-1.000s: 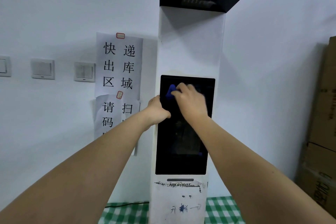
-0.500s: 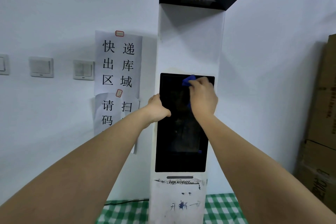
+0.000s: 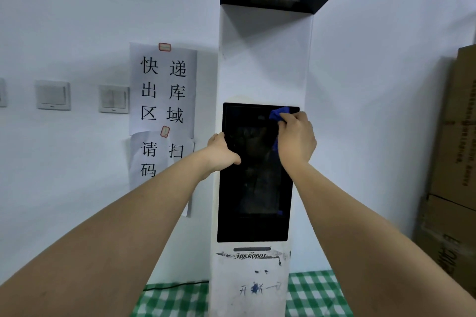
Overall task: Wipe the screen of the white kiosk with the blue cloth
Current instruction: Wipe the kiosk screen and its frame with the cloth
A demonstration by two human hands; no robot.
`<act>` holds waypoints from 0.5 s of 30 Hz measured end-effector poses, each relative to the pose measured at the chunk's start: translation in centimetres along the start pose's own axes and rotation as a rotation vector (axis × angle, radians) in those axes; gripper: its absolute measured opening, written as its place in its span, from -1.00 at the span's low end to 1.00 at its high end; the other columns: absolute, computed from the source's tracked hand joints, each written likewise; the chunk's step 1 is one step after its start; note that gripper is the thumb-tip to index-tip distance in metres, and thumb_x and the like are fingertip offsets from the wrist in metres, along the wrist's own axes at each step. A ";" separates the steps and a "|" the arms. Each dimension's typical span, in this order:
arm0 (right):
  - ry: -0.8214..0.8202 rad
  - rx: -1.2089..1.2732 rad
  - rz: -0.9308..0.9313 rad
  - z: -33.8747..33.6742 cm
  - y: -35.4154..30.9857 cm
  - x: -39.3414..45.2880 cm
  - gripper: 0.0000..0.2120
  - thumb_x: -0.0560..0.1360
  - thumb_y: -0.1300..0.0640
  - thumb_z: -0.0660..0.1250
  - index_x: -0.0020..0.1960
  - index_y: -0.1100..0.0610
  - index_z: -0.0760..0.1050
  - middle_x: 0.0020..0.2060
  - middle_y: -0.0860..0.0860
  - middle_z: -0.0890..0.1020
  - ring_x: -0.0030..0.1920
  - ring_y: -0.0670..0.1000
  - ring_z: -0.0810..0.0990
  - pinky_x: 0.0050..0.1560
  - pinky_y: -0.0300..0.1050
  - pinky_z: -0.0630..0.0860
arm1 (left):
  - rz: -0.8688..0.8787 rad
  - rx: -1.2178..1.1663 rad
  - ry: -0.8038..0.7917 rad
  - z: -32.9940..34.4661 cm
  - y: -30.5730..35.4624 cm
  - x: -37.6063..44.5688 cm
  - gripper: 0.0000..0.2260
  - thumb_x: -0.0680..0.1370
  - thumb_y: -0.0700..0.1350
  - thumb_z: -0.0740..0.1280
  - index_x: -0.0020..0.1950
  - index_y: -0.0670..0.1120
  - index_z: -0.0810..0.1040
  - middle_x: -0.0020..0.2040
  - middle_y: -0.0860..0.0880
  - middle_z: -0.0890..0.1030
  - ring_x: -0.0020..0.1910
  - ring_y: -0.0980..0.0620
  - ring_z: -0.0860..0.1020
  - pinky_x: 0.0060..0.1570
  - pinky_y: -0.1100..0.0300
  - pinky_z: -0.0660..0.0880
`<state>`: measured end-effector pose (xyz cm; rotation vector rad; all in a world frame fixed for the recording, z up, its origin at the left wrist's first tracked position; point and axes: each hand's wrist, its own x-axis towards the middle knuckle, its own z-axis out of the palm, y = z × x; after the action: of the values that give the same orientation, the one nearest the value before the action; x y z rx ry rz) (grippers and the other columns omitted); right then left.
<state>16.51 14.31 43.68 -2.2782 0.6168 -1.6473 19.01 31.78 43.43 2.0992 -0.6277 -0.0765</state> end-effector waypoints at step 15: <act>-0.030 0.045 -0.054 0.0 -0.7 -0.3 -0.74 0.57 0.15 0.18 0.22 0.08 0.53 0.07 0.04 0.49 -0.01 0.05 0.48 -0.18 -0.11 0.39 | 0.025 -0.026 0.097 0.0 -0.1 0.1 -0.30 0.56 -0.36 0.17 0.58 -0.05 -0.13 0.58 -0.03 -0.02 0.51 -0.11 0.14 0.35 0.13 0.25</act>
<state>16.57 15.07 43.77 -2.3021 0.5101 -1.6306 19.14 31.77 43.39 2.0561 -0.5918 0.0310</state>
